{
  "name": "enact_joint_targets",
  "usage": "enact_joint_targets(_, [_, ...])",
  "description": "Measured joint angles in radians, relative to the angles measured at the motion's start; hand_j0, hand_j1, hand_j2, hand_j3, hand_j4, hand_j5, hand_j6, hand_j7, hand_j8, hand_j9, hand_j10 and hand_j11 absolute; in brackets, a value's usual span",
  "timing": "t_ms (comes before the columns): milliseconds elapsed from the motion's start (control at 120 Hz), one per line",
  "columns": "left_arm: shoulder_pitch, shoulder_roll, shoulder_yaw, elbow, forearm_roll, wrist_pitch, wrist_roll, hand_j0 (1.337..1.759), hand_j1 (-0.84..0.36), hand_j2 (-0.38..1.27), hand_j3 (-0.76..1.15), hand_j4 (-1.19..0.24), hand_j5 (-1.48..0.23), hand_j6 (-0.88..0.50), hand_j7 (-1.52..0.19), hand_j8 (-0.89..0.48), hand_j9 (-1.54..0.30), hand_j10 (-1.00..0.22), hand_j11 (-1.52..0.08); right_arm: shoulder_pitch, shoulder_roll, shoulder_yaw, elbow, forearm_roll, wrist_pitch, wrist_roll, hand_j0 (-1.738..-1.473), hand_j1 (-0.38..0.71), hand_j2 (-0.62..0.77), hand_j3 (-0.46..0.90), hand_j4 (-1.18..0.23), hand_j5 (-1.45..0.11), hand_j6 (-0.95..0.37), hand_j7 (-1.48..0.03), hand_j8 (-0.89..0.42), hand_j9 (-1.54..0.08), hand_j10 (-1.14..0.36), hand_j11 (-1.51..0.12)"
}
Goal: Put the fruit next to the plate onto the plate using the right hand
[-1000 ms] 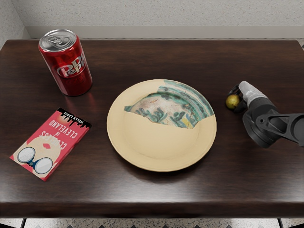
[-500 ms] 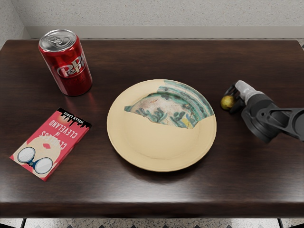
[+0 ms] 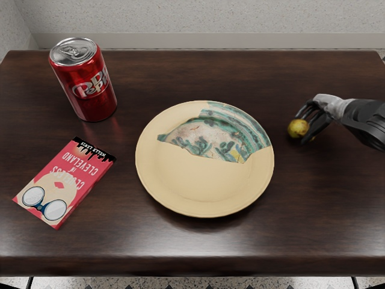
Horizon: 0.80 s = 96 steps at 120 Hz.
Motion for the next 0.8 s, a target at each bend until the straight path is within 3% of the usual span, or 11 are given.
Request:
enact_joint_targets(217, [0.0, 0.0, 0.0, 0.0, 0.0, 0.0, 0.0, 1.658, 0.32, 0.0, 0.0, -0.02, -0.03, -0.02, -0.03, -0.02, -0.03, -0.02, -0.03, 0.001, -0.038, 0.104, 0.007, 0.042, 0.232, -0.001, -1.655, 0.29, 0.39, 0.0, -0.56, -1.19, -0.36, -1.13, -0.42, -1.16, -0.86, -1.16])
enact_joint_targets(450, [0.001, 0.0, 0.0, 0.0, 0.0, 0.0, 0.0, 1.658, 0.32, 0.0, 0.0, -0.02, -0.03, -0.02, -0.03, -0.02, -0.03, -0.02, -0.03, 0.004, -0.074, 0.179, 0.025, 0.098, 0.414, 0.0, -1.658, 0.36, 0.5, 0.0, -0.73, -1.2, -0.33, -1.13, -0.4, -1.18, -0.84, -1.19])
enact_joint_targets(800, [0.001, 0.0, 0.0, 0.0, 0.0, 0.0, 0.0, 1.658, 0.32, 0.0, 0.0, -0.02, -0.03, -0.02, -0.03, -0.02, -0.03, -0.02, -0.03, 0.03, -0.007, 0.197, 0.054, 0.135, 0.459, -0.001, -1.658, 0.41, 0.56, 0.0, -0.82, -1.2, -0.33, -1.13, -0.38, -1.18, -0.82, -1.2])
